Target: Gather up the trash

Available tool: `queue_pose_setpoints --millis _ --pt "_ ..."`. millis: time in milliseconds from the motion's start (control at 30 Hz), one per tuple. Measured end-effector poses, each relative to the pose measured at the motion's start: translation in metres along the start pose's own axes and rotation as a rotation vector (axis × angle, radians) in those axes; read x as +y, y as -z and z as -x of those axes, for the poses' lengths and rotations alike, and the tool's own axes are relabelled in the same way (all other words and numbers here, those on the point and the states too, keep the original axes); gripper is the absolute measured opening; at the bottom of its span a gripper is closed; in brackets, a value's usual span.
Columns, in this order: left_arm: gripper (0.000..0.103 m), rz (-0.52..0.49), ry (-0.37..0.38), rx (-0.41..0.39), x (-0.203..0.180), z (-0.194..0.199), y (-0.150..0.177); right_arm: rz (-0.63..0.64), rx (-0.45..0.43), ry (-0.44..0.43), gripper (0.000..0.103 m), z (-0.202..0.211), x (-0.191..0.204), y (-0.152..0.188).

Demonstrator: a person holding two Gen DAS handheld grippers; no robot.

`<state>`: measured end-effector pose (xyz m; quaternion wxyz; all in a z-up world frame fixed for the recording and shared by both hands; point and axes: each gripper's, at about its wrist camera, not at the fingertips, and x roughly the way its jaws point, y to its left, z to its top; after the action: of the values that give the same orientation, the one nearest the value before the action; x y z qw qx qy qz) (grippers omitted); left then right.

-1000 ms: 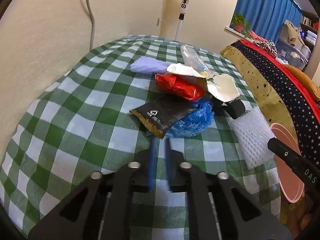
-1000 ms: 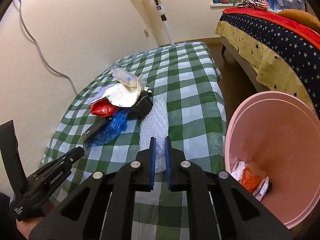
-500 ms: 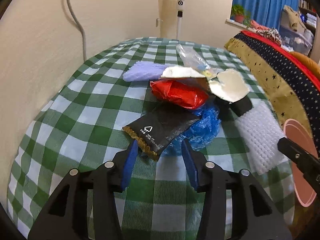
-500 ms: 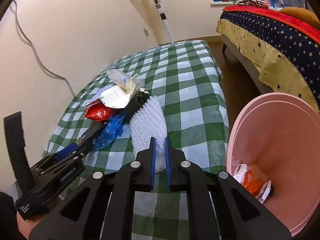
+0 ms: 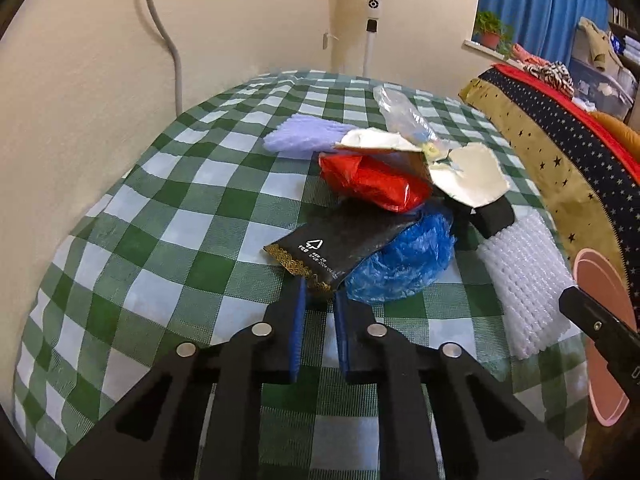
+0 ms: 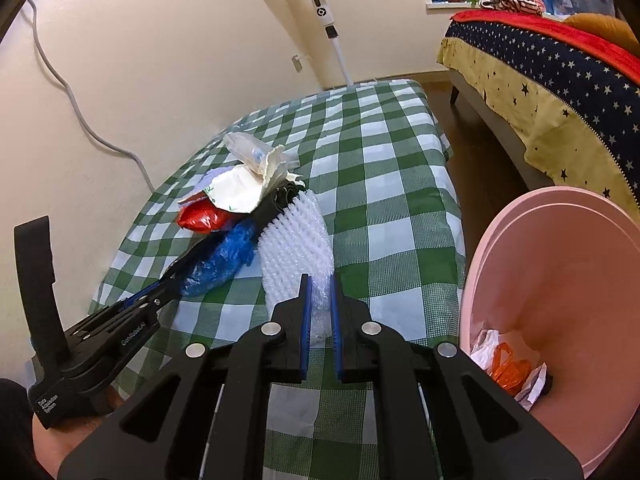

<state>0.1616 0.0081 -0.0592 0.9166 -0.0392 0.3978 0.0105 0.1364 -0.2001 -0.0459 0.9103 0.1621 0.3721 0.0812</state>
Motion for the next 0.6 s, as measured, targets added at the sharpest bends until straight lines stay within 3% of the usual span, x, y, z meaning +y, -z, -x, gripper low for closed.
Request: queue_pose_setpoints --millis 200,600 --pt "0.001 0.006 0.042 -0.023 0.002 0.02 0.003 -0.005 -0.024 -0.001 0.009 0.014 0.0 0.001" --pt "0.0 0.002 0.119 -0.076 0.005 0.065 0.012 0.024 -0.081 0.012 0.009 0.051 0.005 0.006"
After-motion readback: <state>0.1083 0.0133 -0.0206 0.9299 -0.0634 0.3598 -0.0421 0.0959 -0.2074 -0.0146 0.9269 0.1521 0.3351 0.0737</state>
